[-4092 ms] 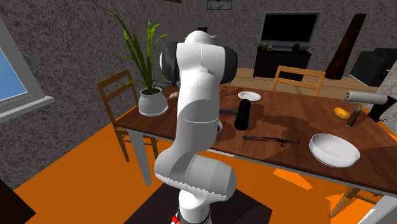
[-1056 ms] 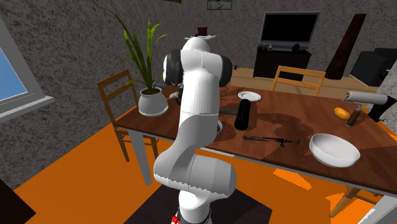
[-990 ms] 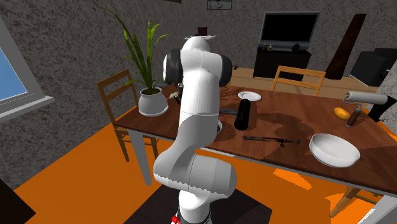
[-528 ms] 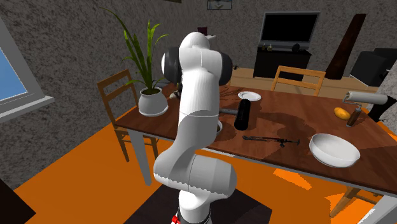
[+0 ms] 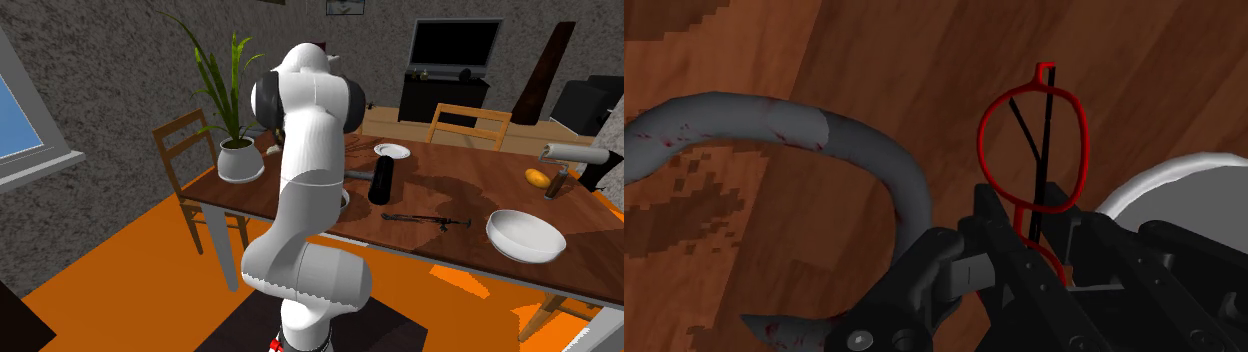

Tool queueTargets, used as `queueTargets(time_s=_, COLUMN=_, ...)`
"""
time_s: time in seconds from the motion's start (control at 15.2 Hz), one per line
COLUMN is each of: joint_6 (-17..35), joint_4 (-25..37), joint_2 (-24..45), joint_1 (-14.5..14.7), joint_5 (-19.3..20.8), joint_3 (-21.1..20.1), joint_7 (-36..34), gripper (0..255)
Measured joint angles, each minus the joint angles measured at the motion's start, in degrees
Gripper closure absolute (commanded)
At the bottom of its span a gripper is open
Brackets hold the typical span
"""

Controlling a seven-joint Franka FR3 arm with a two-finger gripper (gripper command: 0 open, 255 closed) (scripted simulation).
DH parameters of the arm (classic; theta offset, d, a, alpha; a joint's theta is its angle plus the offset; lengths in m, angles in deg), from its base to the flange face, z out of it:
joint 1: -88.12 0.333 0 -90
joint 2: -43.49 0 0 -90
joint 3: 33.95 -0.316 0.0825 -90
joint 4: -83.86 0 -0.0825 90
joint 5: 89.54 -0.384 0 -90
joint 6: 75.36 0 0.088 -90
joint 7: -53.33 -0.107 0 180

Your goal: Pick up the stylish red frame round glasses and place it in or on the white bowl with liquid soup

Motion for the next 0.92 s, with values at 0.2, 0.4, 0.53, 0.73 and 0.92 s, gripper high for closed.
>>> queueTargets(time_s=0.2, joint_6=-0.89, joint_4=-0.12, joint_2=-1.08, joint_1=-0.51, joint_5=-0.53, joint_3=0.00, joint_7=0.66, gripper=255)
queueTargets(time_s=0.4, joint_6=0.89, joint_4=-7.53, joint_2=-7.14, joint_1=-3.09, joint_5=-3.30, joint_3=0.24, joint_7=3.93, gripper=255)
queueTargets(time_s=0.53, joint_6=2.07, joint_4=-12.14, joint_2=-10.80, joint_1=-4.41, joint_5=-5.05, joint_3=0.61, joint_7=6.15, gripper=255)
queueTargets(time_s=0.73, joint_6=3.32, joint_4=-19.37, joint_2=-17.08, joint_1=-6.33, joint_5=-8.00, joint_3=1.74, joint_7=10.37, gripper=255)
queueTargets(time_s=0.92, joint_6=3.70, joint_4=-25.99, joint_2=-23.46, joint_1=-7.64, joint_5=-10.72, joint_3=3.43, joint_7=14.71, gripper=255)
